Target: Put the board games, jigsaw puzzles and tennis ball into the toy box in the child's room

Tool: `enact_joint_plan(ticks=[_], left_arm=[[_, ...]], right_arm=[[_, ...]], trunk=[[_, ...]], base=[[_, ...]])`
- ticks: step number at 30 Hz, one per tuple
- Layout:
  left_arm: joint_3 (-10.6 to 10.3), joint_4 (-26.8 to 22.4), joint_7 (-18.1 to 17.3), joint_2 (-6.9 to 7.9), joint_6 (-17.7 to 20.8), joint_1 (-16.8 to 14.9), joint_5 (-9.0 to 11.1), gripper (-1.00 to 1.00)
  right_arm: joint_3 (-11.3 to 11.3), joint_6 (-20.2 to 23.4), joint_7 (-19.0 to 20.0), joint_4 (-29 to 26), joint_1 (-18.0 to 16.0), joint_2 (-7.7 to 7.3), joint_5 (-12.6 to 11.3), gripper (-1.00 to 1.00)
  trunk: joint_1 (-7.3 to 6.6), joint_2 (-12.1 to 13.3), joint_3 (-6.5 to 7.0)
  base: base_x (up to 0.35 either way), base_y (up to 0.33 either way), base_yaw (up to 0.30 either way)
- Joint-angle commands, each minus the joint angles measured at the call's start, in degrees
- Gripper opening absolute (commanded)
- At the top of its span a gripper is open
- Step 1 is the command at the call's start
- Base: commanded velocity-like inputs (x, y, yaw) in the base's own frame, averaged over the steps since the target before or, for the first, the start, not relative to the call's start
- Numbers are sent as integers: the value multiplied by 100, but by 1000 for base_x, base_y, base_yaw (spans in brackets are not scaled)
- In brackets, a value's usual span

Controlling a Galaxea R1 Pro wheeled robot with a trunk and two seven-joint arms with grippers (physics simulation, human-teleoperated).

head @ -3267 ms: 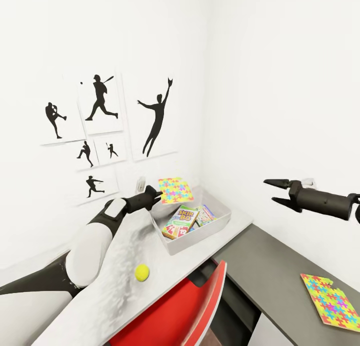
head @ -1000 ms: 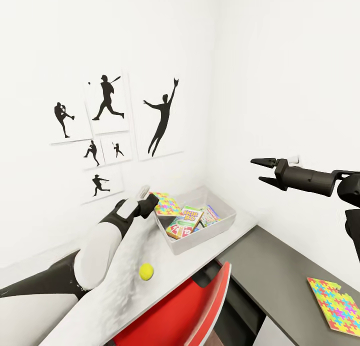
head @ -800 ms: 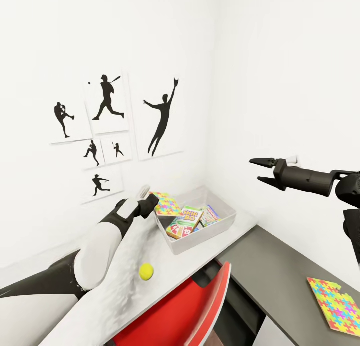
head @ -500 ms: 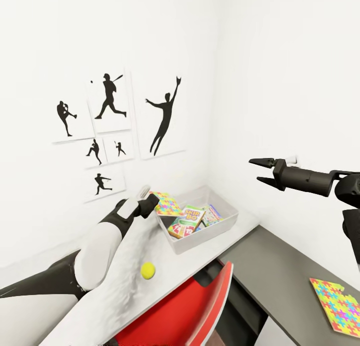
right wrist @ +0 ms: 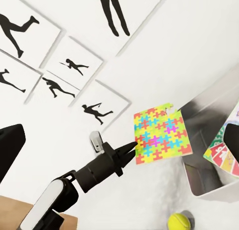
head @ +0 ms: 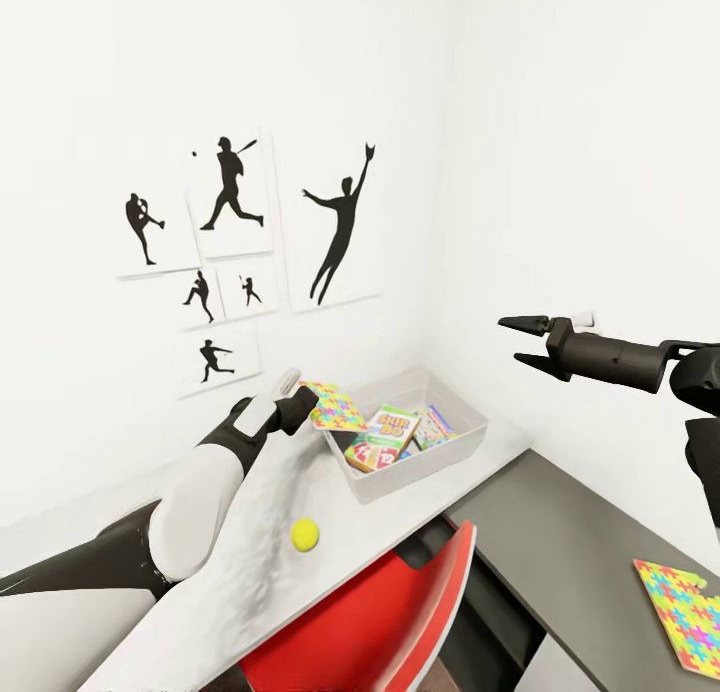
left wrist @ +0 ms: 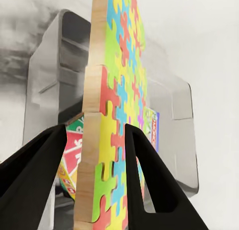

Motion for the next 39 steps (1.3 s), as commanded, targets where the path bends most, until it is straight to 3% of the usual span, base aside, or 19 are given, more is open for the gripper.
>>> enact_joint_plan(ticks=[1,9,17,39], left_arm=[[7,-17,45,-4,33,-3,60,-100],[7,-58,27,-4,34,-3,61,-100],[7,-88,-349,-4,37,-3,53,-100],[7,-90,-397,-4,29,-3,52,-100]], right_arm=[[-4,13,-58,-3,-7,-1,-56,100],[-4,13,-57,-3,-7,-1,-59,100],[-4,13,-53,-3,-7,4,-57,100],[-4,13,-48,-3,-7,8,-62,100]], trunk=[[4,-14,-22],[4,-14,-36],[4,-14,-37],[4,-14,-35]], base=[[0,0,79],[0,0,-129],[0,0,-82],[0,0,-9]])
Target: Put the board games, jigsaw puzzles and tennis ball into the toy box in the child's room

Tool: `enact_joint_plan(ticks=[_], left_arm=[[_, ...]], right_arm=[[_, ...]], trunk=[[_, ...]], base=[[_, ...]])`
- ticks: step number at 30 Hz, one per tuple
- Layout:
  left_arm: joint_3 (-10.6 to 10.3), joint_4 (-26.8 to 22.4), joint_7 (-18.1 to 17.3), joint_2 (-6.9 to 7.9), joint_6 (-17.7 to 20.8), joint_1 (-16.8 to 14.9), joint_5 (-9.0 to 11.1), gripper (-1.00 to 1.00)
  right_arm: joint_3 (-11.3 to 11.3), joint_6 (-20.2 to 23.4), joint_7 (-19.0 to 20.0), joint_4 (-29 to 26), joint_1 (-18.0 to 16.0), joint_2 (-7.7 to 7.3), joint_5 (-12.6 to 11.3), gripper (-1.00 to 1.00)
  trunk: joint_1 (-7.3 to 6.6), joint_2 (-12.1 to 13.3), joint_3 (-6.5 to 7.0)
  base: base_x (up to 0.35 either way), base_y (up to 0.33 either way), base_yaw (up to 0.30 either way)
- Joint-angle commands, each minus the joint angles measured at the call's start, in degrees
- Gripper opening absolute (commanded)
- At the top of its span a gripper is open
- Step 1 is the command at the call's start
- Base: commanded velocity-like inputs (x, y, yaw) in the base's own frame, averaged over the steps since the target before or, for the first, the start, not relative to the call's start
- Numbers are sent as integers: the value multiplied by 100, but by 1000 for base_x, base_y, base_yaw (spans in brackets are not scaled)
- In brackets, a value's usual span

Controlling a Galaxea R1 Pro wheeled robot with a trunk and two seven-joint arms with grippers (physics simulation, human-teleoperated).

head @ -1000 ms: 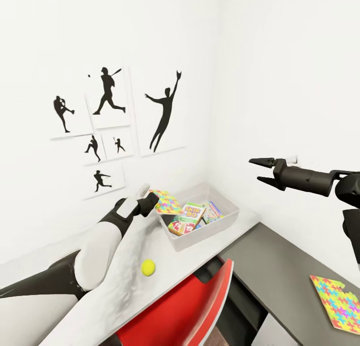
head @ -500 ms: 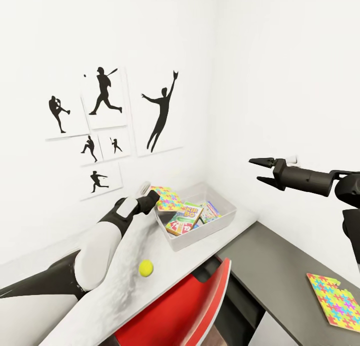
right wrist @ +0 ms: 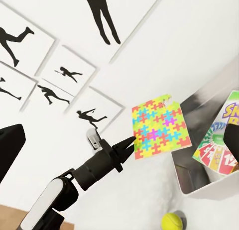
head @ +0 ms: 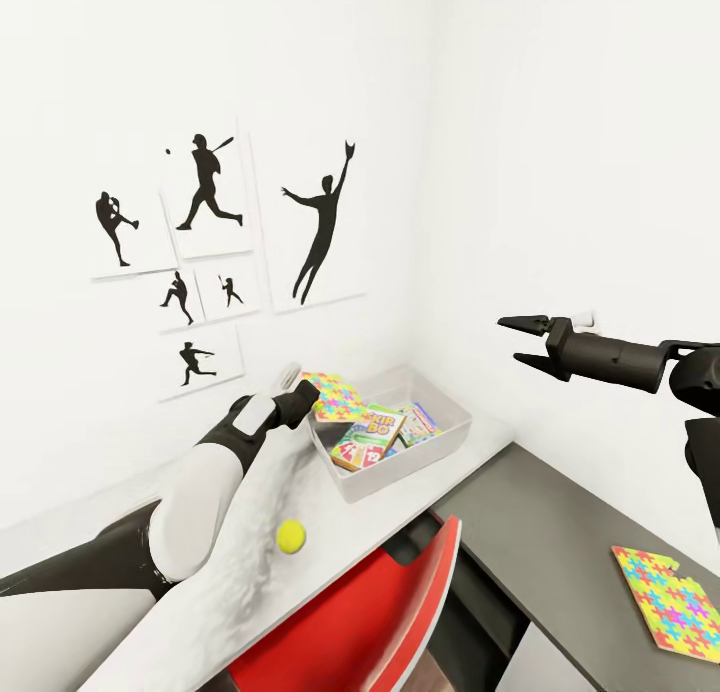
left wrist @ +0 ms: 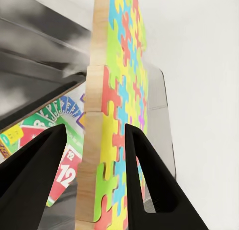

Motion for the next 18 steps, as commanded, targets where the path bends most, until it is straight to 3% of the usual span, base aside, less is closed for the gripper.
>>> enact_joint_plan(ticks=[1,10,18], left_arm=[[27,-11,15,-4,34,-4,27,-100],[27,-11,-18,-4,-5,-4,27,-100],[23,-11,-45,-4,-10,-4,17,-100]], right_arm=[[-4,14,-59,-2,-8,0,-53,100],[-4,14,-64,-2,-8,6,-53,100],[-4,14,-67,-2,-8,6,-53,100]], trunk=[[4,-14,-12],[4,-14,0],[4,-14,1]], base=[[0,0,-134],[0,0,-222],[73,-55,-46]])
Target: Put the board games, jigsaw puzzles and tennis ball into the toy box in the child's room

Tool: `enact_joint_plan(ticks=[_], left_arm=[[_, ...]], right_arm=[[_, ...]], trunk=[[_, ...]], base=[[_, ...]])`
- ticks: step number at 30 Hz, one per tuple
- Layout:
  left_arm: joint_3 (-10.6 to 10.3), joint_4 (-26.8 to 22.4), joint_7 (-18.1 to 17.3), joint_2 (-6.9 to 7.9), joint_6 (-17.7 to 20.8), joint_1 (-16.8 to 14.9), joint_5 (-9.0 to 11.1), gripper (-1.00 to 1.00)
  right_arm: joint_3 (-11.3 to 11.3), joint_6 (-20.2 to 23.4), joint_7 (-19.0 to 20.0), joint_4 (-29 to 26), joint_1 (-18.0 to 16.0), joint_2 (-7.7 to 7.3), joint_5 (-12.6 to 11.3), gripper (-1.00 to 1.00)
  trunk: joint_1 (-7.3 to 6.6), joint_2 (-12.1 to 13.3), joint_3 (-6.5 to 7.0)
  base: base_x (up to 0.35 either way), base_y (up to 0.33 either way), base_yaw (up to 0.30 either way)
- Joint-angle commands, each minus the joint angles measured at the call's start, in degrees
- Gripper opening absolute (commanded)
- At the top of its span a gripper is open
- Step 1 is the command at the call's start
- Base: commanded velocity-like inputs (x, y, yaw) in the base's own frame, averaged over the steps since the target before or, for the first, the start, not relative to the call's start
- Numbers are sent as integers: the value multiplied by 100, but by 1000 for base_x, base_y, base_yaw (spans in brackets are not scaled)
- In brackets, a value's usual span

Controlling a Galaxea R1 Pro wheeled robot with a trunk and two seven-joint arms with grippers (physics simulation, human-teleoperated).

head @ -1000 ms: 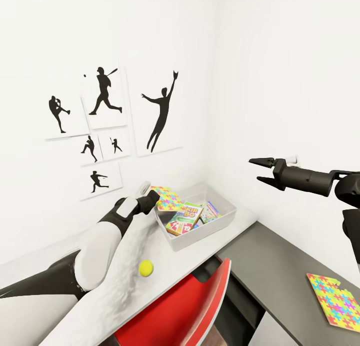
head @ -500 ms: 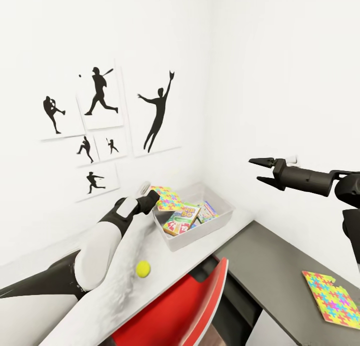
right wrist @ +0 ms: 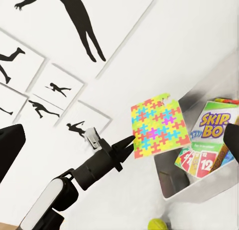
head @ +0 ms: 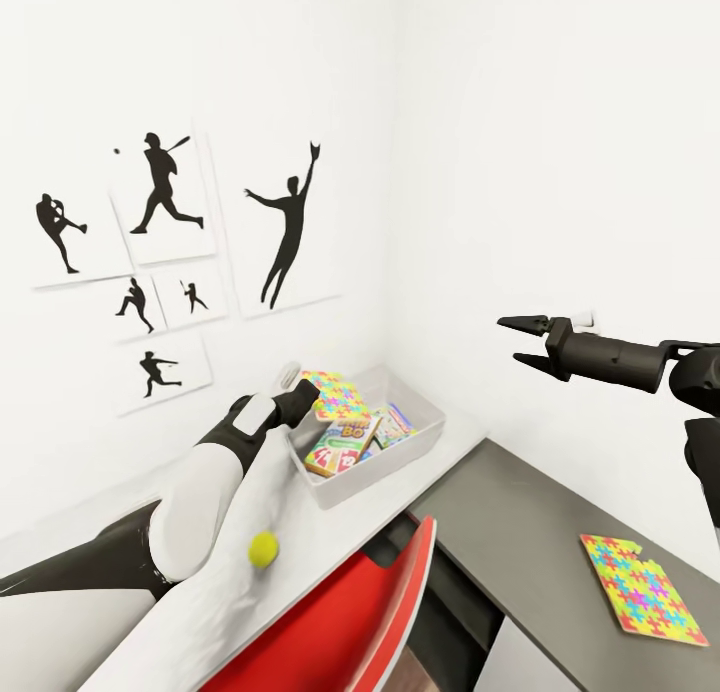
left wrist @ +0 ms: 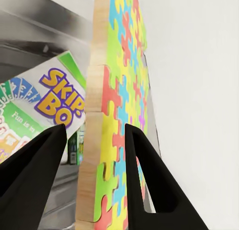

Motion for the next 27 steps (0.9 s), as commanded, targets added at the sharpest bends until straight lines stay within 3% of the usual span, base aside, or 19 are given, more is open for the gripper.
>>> enact_joint_plan(ticks=[1,9,27], left_arm=[[19,-11,9,-5,32,-5,18,-100],[-141,-11,8,-5,25,-5,19,-100],[-158,-11,8,-5,25,-5,19,-100]], right_arm=[[-4,13,-59,-2,-7,-3,-55,100],[-4,13,-59,-2,-7,-7,-55,100],[-4,19,-59,-2,-7,-7,-55,100]], trunk=[[5,-14,-14],[5,-14,-14],[5,-14,-14]], base=[[91,-80,-5],[43,-21,-1],[69,9,0]])
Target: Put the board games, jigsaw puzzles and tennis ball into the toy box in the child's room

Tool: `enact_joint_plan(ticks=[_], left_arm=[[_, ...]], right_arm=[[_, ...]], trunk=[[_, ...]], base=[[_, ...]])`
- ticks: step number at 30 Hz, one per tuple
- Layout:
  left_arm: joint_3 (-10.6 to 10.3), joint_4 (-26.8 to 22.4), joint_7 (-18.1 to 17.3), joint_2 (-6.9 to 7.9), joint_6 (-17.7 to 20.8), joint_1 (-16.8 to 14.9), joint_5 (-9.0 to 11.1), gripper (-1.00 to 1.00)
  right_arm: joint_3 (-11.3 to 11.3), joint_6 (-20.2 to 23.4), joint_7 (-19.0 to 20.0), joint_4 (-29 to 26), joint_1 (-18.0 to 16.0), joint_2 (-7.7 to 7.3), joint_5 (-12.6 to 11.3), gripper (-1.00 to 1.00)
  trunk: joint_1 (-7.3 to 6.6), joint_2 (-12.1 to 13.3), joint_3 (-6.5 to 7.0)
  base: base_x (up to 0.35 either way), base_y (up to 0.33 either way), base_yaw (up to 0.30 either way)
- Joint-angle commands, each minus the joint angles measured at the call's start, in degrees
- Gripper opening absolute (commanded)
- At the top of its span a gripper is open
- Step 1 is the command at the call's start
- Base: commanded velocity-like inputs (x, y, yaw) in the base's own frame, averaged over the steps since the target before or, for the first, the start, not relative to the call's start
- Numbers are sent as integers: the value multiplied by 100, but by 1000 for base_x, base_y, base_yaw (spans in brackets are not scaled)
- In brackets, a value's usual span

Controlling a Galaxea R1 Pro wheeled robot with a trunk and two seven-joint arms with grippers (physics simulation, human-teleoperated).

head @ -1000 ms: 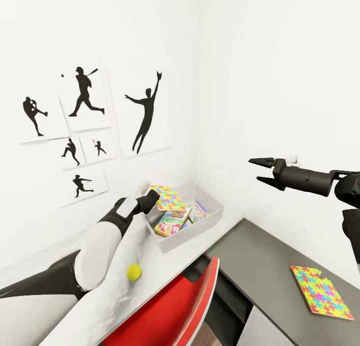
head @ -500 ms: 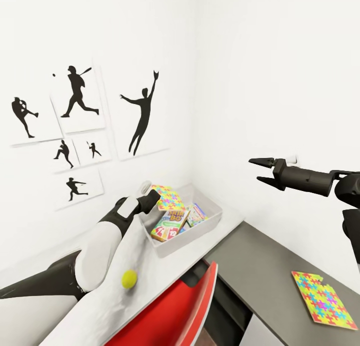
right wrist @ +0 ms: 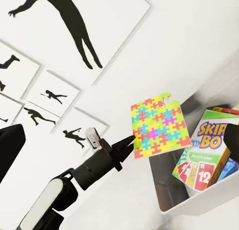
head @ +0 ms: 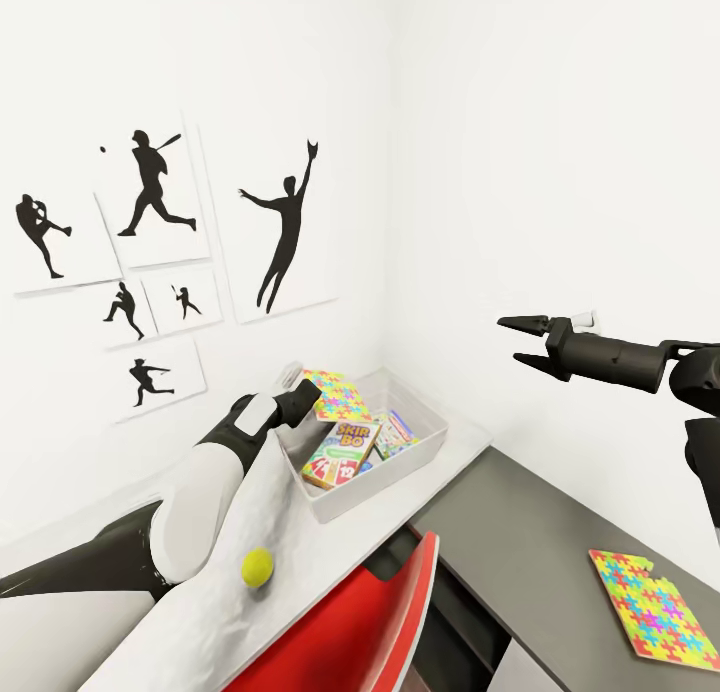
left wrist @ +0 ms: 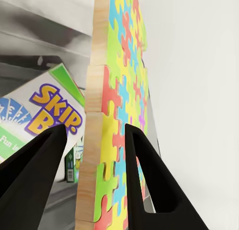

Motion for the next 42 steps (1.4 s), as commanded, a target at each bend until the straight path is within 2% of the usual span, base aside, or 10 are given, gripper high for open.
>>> enact_joint_plan(ticks=[1,30,33,37,42], left_arm=[[31,-10,8,-4,34,-4,19,-100],[23,44,96,-4,34,-4,6,-100],[38,104,8,-4,42,-4,63,-100],[36,100,40,-4,55,-4,60,-100],[26,96,19,-4,67,-4,59,-100]], right_arm=[[-4,14,-59,-3,-7,-1,-54,100],[-4,14,-54,-3,-10,-1,-54,100],[-4,14,-64,6,-24,90,-33,100],[-4,14,-66,6,-25,102,-31,100],[-3,14,-67,6,-47,249,-25,100]], trunk=[[4,-14,-14],[4,-14,-14],[4,-14,-14],[4,-14,-14],[4,-14,-14]], base=[[12,4,0],[0,0,0],[0,0,0],[0,0,0],[0,0,0]])
